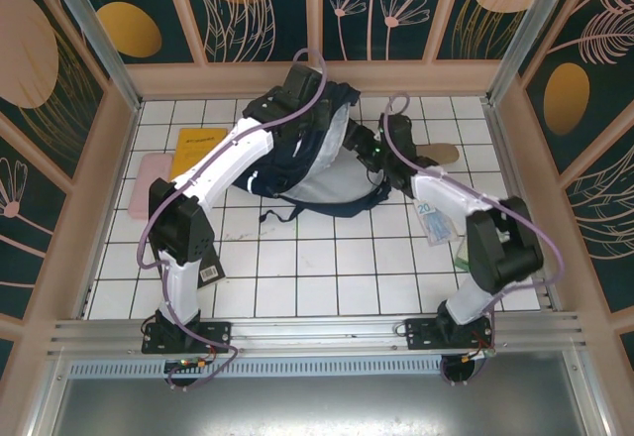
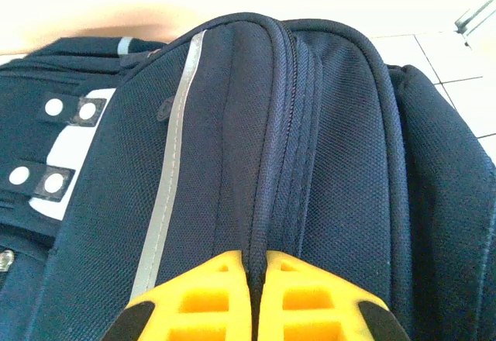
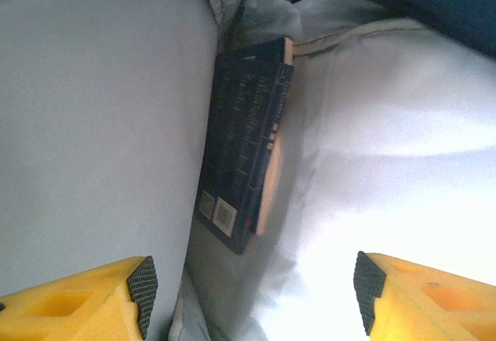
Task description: Pack books, pencil case, and school supplies into a backpack
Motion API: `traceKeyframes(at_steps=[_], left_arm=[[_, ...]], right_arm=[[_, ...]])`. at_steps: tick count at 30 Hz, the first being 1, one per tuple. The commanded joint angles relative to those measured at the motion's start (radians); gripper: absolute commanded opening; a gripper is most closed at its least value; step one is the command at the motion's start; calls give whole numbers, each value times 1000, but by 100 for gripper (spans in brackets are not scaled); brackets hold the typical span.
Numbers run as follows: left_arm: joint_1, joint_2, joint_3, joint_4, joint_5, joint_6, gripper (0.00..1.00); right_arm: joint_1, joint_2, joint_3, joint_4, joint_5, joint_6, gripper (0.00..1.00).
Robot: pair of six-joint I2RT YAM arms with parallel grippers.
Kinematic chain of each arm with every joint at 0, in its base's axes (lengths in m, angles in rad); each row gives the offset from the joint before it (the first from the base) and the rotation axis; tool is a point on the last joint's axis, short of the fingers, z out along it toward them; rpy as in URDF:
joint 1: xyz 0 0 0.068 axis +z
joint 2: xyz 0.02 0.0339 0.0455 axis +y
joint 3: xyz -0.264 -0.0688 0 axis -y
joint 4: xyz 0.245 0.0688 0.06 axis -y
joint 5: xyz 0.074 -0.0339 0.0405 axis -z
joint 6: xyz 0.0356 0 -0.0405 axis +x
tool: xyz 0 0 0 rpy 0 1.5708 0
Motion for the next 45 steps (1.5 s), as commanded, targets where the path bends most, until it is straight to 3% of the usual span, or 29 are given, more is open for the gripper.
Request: traceKeyframes(at_steps=[1, 4, 5, 8, 12, 16, 21, 28, 36, 45], left_arm=[[12, 7, -77, 96, 3, -5, 0], [12, 22, -100, 96, 16, -32, 4], [12, 18, -102, 92, 16, -41, 19], [12, -18, -132, 94, -11, -60, 49], [24, -117, -199, 68, -87, -88, 67], [64, -287, -370, 64, -153, -137, 88], [158, -536, -674, 47, -223, -213, 98], [370, -766, -1081, -15, -196, -358, 99], [504, -753, -1326, 98, -77, -469, 99], [513, -745, -1538, 368, 167, -624, 98]], right_arm=[[0, -141, -115, -85, 79, -53, 69], [10, -240, -191, -103, 72, -70, 68], [22, -264, -202, -113, 78, -82, 68], [63, -298, -216, -134, 90, -107, 65], [113, -287, -202, -130, 90, -136, 62], [180, -231, -156, -119, 90, -158, 60], [230, -136, -89, -109, 72, -175, 59], [269, -56, -21, -109, 50, -192, 59], [284, -37, 21, -139, 52, -203, 65], [285, -122, -27, -184, 112, -210, 69]])
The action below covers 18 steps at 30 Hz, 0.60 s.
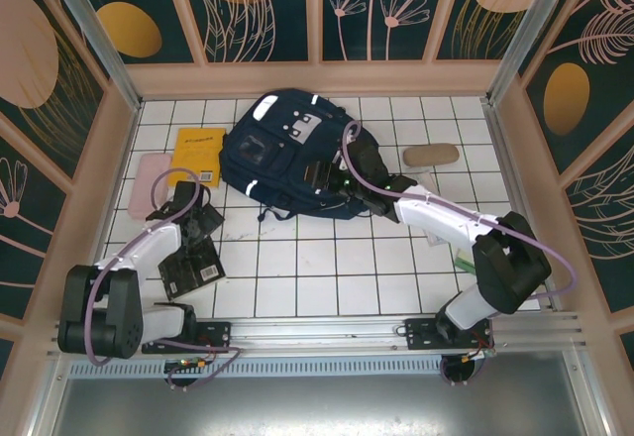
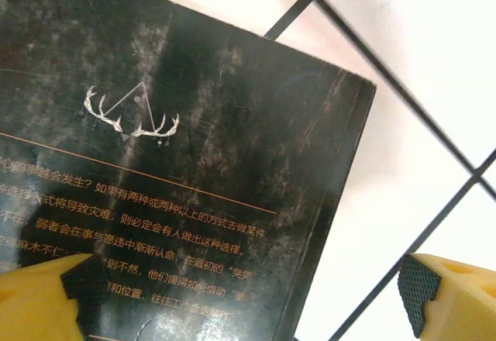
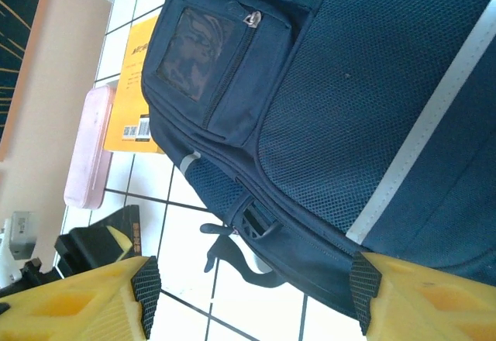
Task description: Pack books, pencil case, and school supplies into a backpack
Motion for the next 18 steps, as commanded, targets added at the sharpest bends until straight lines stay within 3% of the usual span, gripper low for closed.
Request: traceKeyframes(at_steps=[1, 4, 7, 12, 18], left_arm=[[1, -6, -152, 212, 276, -158, 99], [-9, -42, -238, 383, 400, -282, 98], [-77, -78, -233, 442, 402, -354, 98], [-180, -55, -169, 442, 386, -385, 98], [-181, -147, -88, 235, 295, -287, 99]], right_arm=[[5, -74, -26, -27, 40, -19, 70], [4, -80, -35, -29, 41, -16, 70], [5, -72, -37, -18, 28, -11, 70], [15, -31, -14, 2, -10, -6, 69], [63, 52, 46, 12, -60, -24, 64]])
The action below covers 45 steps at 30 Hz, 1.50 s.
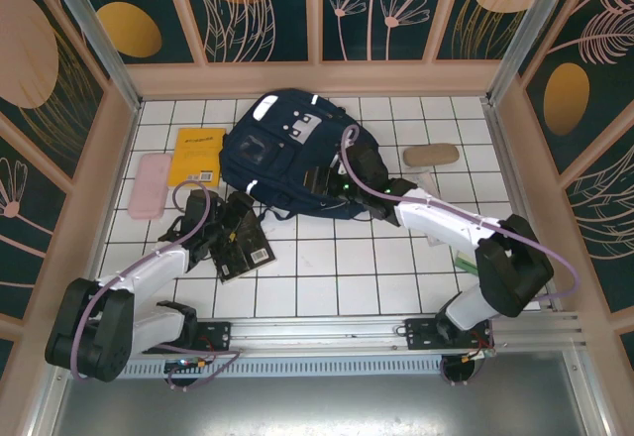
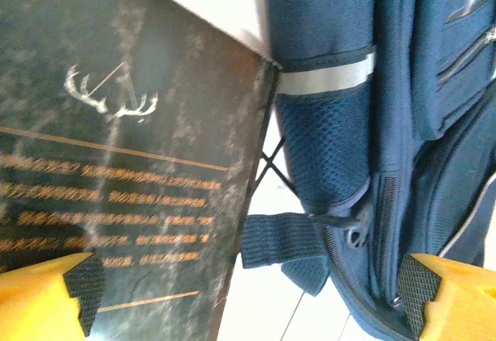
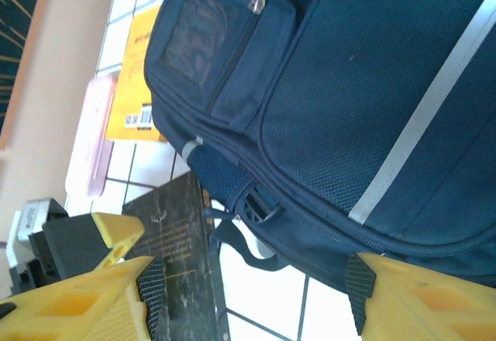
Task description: Pack books, pencil case, and school supplies into a backpack
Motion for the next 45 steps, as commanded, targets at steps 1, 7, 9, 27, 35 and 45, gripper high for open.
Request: traceKeyframes(at_steps=[1, 7, 9, 27, 35, 45], left_arm=[[-4, -75, 67, -219, -40, 50, 98], [21, -140, 83, -435, -142, 144, 97], [27, -182, 61, -487, -182, 155, 94], [47, -311, -172, -401, -165, 155, 55], [47, -301, -217, -328, -102, 159, 45], [46, -316, -256, -279, -47, 157, 38]], right_arm=[[43, 61, 66, 21, -58, -29, 64], [119, 196, 169, 12, -149, -66, 60], [151, 251, 216, -11, -166, -81, 58], [229, 549, 336, -29, -261, -98, 55], [264, 637, 385, -43, -258, -86, 55], [308, 692, 450, -24, -361, -72, 53]])
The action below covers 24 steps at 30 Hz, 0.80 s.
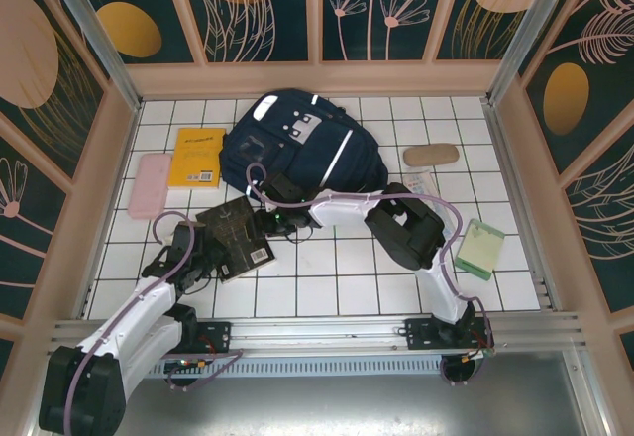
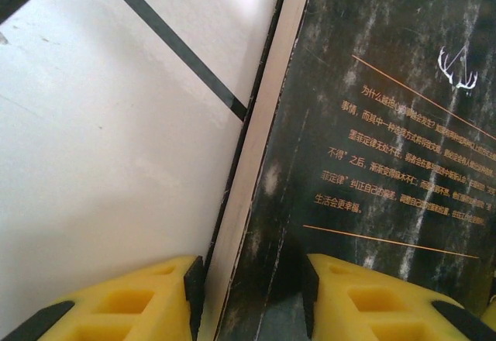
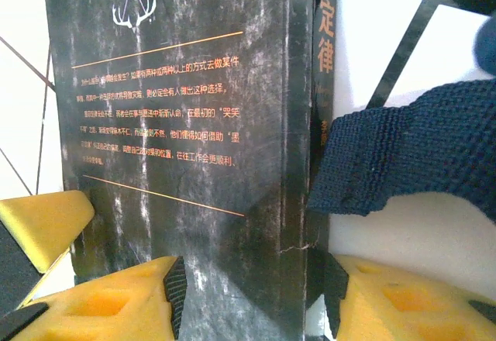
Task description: Pack books, pencil case, and school supplies into a backpack
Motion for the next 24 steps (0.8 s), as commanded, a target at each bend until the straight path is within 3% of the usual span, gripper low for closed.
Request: traceKeyframes(at_steps=[1, 15, 24], left_arm=[[-8, 19, -73, 84, 145, -3, 37], [-7, -23, -61, 89, 173, 3, 35], [-7, -31, -57, 88, 175, 8, 35]], right_arm=[[60, 51, 15, 88, -147, 9, 53], [31, -133, -69, 339, -354, 84, 51], [34, -23, -23, 187, -283, 34, 48]])
